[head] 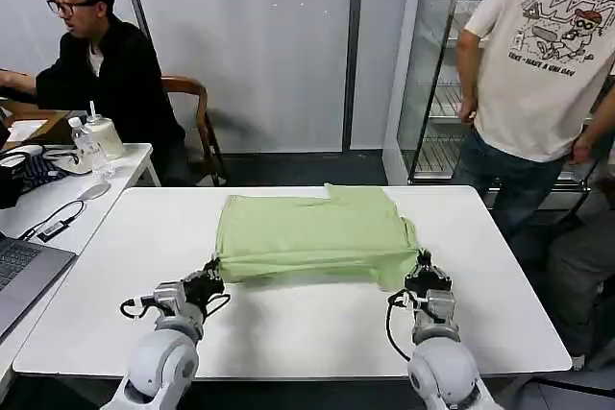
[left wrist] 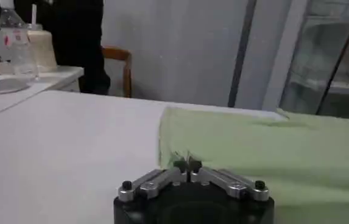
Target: Fold and organize the clothes.
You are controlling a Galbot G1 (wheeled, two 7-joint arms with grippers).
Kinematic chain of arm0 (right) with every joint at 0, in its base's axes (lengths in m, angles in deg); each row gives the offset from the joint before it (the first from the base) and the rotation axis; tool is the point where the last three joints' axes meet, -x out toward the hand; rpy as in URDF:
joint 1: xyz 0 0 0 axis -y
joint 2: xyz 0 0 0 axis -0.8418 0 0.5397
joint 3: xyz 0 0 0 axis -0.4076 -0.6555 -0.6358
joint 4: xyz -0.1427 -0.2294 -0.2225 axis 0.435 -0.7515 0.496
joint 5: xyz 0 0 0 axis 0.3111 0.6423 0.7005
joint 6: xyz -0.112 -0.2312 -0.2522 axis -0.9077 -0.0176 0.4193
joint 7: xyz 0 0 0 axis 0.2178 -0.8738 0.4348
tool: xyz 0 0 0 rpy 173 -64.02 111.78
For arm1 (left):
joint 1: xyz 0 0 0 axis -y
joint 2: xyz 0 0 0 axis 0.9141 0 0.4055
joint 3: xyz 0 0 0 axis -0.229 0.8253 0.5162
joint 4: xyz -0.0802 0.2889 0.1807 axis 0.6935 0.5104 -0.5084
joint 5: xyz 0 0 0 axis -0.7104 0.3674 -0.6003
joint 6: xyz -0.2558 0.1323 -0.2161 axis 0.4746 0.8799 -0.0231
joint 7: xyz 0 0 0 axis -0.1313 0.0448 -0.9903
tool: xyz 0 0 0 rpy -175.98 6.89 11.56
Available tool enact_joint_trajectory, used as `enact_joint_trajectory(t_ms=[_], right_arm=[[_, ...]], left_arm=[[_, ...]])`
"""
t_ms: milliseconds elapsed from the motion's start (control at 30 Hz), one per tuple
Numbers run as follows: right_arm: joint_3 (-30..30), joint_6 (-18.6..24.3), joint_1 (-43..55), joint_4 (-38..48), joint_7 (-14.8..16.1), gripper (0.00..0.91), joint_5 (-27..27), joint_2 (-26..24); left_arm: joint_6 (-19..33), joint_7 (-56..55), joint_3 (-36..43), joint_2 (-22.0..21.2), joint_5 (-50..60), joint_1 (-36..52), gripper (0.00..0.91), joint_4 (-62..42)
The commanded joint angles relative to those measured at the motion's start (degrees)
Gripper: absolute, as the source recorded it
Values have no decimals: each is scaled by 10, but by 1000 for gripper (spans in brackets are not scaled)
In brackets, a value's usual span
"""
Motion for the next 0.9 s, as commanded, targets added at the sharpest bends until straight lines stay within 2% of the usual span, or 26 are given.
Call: enact_joint_trajectory(t_ms=[33, 300, 900], right_arm=[[-2, -2, 64, 57, 6, 0, -7, -9], [-16, -8, 94, 85, 11, 0, -18, -2], [-25, 12, 68, 137, 15, 0, -14, 45]], left_arm=[[0, 0, 17, -4, 0, 62, 20, -48], [3, 1, 30, -11, 5, 83, 20, -76], [17, 9, 40, -17, 13, 91, 20, -115]])
